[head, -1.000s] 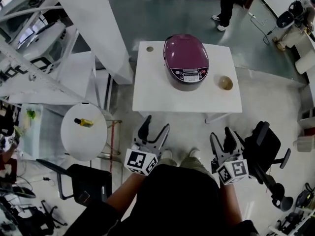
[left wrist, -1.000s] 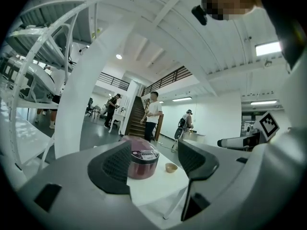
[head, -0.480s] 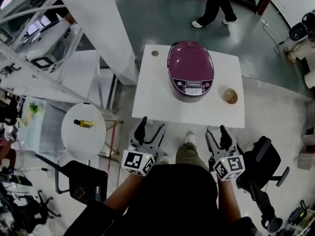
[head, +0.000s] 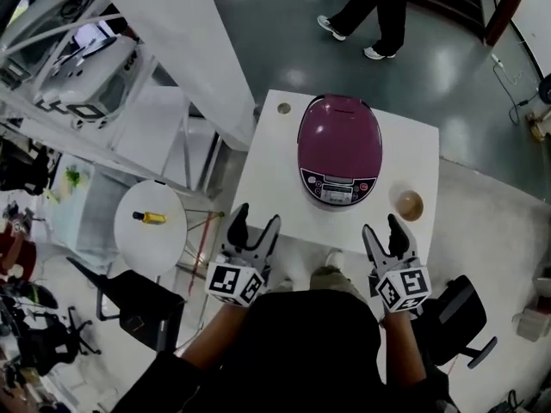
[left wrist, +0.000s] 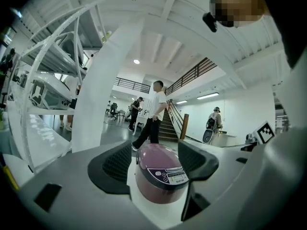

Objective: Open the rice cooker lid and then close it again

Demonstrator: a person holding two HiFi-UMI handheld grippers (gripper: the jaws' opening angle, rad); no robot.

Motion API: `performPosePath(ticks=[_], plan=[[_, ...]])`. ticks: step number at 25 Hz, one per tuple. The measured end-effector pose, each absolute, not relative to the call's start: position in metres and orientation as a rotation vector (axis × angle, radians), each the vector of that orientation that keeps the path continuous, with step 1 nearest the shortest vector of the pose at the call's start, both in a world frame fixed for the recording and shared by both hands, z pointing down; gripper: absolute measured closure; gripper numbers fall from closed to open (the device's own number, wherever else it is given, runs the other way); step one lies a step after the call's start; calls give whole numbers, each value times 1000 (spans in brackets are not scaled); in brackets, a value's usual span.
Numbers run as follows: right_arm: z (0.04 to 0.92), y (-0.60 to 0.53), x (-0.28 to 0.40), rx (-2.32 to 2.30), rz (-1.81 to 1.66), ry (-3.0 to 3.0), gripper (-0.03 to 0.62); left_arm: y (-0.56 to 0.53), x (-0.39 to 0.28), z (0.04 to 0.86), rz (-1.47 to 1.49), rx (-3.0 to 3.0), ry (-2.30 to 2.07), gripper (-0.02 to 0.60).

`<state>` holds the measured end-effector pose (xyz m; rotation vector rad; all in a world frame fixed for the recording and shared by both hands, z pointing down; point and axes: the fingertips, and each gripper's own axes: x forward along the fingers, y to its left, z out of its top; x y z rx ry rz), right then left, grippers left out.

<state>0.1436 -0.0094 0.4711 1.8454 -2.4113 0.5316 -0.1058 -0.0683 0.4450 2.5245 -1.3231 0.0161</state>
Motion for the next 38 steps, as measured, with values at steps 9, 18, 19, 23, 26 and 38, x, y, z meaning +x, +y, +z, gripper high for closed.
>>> performPosePath(ticks=[9, 18, 19, 23, 26, 38], plan=[[493, -51, 144, 1633, 625, -2512, 349, -81, -68, 445, 47, 2480, -1403, 299], [496, -95, 146, 1384, 600, -2607, 349, -79, -63, 452, 72, 2404, -1525, 299], [496, -97, 144, 1353, 609, -2622, 349, -80, -64, 452, 63, 2391, -1541, 301], [497, -102, 141, 1311, 616, -2633, 349, -84, -61, 452, 42, 2374, -1558, 300], [502, -104, 131, 1285, 616, -2618, 349, -93, -58, 447, 31, 2400, -1541, 299], [517, -111, 97, 1260, 680, -2537, 349, -126, -65, 444, -27, 2471, -1417, 299]])
